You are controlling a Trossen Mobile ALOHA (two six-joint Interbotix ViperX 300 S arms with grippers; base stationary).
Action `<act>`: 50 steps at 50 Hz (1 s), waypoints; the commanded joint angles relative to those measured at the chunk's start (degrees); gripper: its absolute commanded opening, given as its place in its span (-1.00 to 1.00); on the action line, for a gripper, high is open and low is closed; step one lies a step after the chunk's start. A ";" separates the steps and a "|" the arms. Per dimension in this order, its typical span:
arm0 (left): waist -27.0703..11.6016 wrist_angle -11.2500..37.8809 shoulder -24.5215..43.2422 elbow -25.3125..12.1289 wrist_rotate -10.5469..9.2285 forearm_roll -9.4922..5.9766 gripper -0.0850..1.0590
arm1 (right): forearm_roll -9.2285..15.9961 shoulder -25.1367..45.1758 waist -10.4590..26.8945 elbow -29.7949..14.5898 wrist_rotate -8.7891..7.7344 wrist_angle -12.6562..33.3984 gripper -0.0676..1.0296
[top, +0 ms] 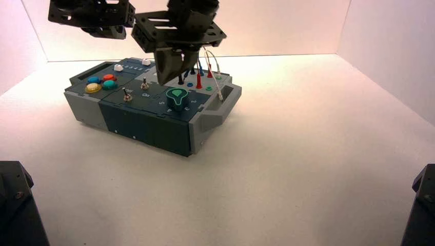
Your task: Turn the knob to position 4.
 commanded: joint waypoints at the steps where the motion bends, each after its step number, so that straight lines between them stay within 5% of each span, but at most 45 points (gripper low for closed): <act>1: 0.18 -0.53 -1.32 -0.53 0.00 0.00 -0.91 | 0.18 -3.34 -0.09 0.26 0.26 -0.70 -0.91; 50: 0.09 -0.53 -1.32 -0.44 -0.09 0.00 -0.91 | 0.35 -3.43 -0.35 5.27 1.41 -2.37 -0.91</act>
